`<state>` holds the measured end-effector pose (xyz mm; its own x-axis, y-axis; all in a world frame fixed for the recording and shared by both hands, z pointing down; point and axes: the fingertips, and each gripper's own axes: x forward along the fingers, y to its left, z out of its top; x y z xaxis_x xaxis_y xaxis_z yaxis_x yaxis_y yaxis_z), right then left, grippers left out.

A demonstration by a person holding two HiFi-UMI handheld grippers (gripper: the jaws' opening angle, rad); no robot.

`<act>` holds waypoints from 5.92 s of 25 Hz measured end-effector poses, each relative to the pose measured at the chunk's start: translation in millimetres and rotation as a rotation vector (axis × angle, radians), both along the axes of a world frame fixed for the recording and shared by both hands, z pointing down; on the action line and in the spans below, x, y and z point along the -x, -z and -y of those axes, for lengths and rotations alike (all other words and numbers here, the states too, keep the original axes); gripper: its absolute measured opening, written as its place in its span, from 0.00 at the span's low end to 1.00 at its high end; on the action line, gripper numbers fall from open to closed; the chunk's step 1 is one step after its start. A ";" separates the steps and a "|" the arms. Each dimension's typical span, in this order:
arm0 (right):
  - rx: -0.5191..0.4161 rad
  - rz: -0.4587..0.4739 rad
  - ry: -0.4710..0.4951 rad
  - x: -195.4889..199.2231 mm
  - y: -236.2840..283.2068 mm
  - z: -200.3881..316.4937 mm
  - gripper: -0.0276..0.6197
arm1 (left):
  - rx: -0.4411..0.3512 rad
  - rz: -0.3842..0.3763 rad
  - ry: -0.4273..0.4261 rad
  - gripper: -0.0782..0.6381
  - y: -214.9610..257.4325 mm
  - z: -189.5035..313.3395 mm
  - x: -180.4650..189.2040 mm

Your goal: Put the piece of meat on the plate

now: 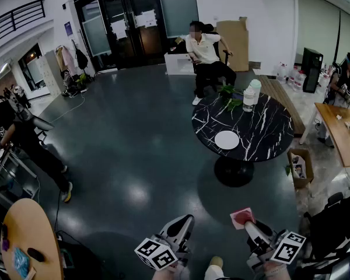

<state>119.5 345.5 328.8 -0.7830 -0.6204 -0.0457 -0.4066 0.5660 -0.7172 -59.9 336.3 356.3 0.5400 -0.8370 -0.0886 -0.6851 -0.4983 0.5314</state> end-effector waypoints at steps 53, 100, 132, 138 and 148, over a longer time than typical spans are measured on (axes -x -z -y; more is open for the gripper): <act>0.172 -0.051 -0.079 0.0 -70.7 398.8 0.16 | 0.104 -0.006 -0.124 0.12 -73.2 425.0 -22.5; 0.287 -0.697 0.236 52.6 -252.7 559.9 0.17 | 0.251 -0.029 0.107 0.12 -197.9 540.0 11.7; 0.026 -0.762 0.111 38.5 -180.0 533.8 0.33 | 0.162 -0.026 -0.027 0.12 -138.0 532.2 -19.7; 0.011 -0.761 0.111 38.2 -159.8 526.5 0.12 | 0.156 -0.027 -0.039 0.12 -120.0 529.6 -23.4; -0.034 -0.742 0.123 49.1 -124.6 523.5 0.06 | 0.124 -0.015 -0.055 0.12 -89.3 526.1 -23.6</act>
